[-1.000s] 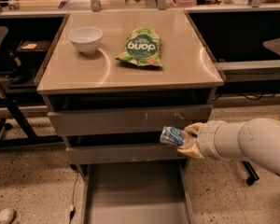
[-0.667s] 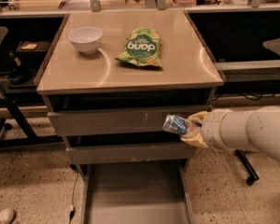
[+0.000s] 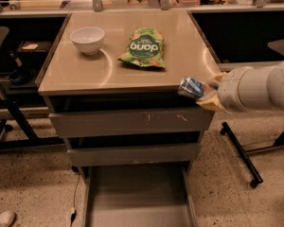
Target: Pick redbull can from bottom drawer and place on counter
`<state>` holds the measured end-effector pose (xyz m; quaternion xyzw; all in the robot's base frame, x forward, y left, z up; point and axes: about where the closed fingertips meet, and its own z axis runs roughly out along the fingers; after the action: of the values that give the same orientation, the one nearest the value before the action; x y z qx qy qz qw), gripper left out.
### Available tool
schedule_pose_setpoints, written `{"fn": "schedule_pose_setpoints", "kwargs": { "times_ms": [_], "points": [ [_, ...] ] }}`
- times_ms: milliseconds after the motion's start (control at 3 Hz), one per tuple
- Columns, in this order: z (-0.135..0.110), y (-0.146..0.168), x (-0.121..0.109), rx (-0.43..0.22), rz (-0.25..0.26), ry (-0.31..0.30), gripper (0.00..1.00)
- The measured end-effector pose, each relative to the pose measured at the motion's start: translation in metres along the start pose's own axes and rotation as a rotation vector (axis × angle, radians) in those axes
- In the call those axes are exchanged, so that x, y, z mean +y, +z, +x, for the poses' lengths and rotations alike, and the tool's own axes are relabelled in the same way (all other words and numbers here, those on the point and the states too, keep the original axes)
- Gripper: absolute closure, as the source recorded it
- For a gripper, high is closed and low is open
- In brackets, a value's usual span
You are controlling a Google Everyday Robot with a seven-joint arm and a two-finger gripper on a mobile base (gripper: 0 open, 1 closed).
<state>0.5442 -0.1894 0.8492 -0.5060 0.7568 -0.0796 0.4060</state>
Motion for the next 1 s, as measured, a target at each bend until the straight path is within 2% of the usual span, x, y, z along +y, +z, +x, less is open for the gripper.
{"fn": "schedule_pose_setpoints", "kwargs": {
  "times_ms": [333,667,1000],
  "points": [
    [-0.012,0.003,-0.051,0.029,0.042,0.007,1.0],
    [-0.046,0.031,-0.124,0.076,0.055,0.012,1.0],
    [-0.046,0.031,-0.124,0.077,0.054,0.013,1.0]
  ]
}}
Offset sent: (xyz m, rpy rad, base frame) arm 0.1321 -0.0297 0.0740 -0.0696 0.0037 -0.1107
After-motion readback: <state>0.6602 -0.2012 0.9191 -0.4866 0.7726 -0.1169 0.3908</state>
